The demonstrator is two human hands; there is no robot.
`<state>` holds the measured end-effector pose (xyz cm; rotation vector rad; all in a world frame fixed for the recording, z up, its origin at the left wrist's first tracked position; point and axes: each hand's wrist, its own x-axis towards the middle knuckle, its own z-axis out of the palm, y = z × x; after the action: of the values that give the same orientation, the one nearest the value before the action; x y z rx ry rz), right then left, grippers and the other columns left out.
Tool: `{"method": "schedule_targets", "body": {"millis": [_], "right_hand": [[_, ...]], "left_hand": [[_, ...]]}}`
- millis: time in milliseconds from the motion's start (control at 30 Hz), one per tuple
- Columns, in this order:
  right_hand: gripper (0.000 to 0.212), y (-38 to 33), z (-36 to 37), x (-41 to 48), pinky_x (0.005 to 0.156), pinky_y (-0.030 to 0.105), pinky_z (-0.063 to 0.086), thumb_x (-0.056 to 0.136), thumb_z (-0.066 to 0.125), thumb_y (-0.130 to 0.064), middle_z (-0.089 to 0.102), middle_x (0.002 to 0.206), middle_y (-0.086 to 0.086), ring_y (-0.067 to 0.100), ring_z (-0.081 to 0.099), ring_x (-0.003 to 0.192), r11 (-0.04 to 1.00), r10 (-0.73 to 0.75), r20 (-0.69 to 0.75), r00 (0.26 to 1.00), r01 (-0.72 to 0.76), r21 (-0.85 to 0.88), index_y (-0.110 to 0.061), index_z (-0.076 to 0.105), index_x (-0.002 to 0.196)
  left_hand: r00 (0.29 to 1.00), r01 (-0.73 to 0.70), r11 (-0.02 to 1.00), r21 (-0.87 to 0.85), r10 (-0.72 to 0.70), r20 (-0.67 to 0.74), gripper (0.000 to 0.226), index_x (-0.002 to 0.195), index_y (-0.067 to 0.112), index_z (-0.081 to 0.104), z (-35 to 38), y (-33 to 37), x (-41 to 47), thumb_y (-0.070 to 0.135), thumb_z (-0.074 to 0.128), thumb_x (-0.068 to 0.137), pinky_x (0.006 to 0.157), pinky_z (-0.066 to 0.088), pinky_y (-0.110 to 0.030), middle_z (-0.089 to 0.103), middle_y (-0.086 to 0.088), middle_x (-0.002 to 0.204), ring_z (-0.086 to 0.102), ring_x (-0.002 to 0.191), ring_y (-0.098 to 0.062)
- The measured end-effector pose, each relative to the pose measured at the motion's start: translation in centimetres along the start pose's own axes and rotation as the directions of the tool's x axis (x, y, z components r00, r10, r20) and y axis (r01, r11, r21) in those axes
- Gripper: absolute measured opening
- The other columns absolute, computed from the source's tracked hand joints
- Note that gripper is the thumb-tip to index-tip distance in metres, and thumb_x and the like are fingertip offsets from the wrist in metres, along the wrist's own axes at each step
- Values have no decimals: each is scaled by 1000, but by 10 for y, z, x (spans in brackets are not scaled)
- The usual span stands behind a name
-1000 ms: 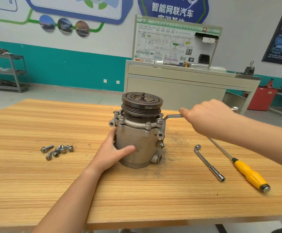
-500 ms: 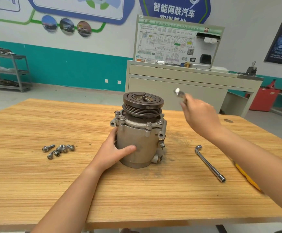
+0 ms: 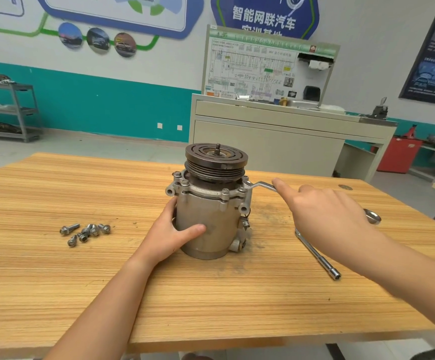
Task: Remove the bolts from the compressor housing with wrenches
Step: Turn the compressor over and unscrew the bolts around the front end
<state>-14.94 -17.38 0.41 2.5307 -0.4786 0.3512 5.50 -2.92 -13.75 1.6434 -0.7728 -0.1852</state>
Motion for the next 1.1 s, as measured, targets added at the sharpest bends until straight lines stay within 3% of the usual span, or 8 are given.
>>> {"method": "schedule_targets", "body": {"millis": [133, 233, 400, 567, 800, 933, 1000, 1100], "right_hand": [[61, -12, -19, 7, 39, 27, 19, 86, 40, 3, 30, 61, -1, 16, 26, 47, 993, -43, 50, 998, 48, -109, -12, 17, 141], [64, -21, -18, 6, 39, 28, 17, 87, 40, 1, 25, 61, 3, 18, 26, 49, 989, -61, 90, 994, 73, -128, -6, 11, 144], [62, -4, -12, 9, 40, 25, 22, 93, 34, -15, 34, 64, -1, 13, 32, 51, 988, -116, 111, 987, 126, -92, -16, 3, 146], [37, 4, -24, 24, 41, 24, 22, 94, 29, -18, 35, 63, -5, 11, 32, 51, 978, -189, 140, 972, 199, -64, -15, 36, 130], [33, 2, -24, 25, 43, 24, 31, 95, 31, -14, 42, 66, -2, 11, 40, 55, 991, -134, 197, 971, 131, 30, -15, 43, 125], [39, 0, -34, 32, 61, 30, 43, 97, 32, -38, 48, 75, 0, 20, 50, 73, 984, -171, 268, 948, 153, 89, -12, 54, 115], [35, -5, -33, 30, 49, 26, 35, 97, 33, -39, 38, 66, -4, 16, 42, 63, 983, -185, 252, 950, 178, 51, -13, 54, 109], [21, -11, -28, 23, 39, 23, 25, 97, 37, -22, 34, 62, -5, 11, 34, 52, 977, -194, 173, 966, 205, -51, -14, 51, 111]], "left_hand": [[1000, -10, 1000, -10, 10, -2, 93, 142, 29, 33, 1, 1, 0, 43, 77, 61, 77, 40, -4, 50, 20, 127, 47, 109, 15], [1000, -12, 1000, -10, 12, -5, 96, 143, 29, 32, 1, 2, 0, 46, 74, 58, 78, 40, -6, 50, 18, 128, 47, 108, 13], [1000, -10, 1000, 0, 10, -7, 86, 142, 31, 32, 0, -1, 0, 35, 81, 71, 72, 40, -1, 49, 24, 122, 45, 101, 20], [1000, -9, 1000, 6, 9, -14, 86, 143, 29, 31, 0, -2, 1, 34, 79, 72, 73, 39, -3, 48, 21, 124, 45, 103, 18], [1000, -19, 1000, -8, 19, -17, 81, 140, 32, 33, 2, -1, 0, 31, 78, 73, 70, 41, 1, 47, 30, 117, 47, 98, 24], [1000, -20, 1000, -11, 20, -12, 81, 140, 31, 33, 1, -1, 1, 31, 78, 73, 70, 41, 0, 47, 29, 117, 47, 97, 23], [1000, -20, 1000, -13, 19, -11, 81, 140, 32, 33, 1, -1, 1, 31, 78, 73, 68, 41, 1, 46, 32, 115, 46, 94, 25], [1000, -23, 1000, -17, 23, -11, 81, 140, 32, 33, 1, 0, 0, 31, 78, 73, 69, 40, 2, 46, 31, 116, 46, 96, 23]]}}
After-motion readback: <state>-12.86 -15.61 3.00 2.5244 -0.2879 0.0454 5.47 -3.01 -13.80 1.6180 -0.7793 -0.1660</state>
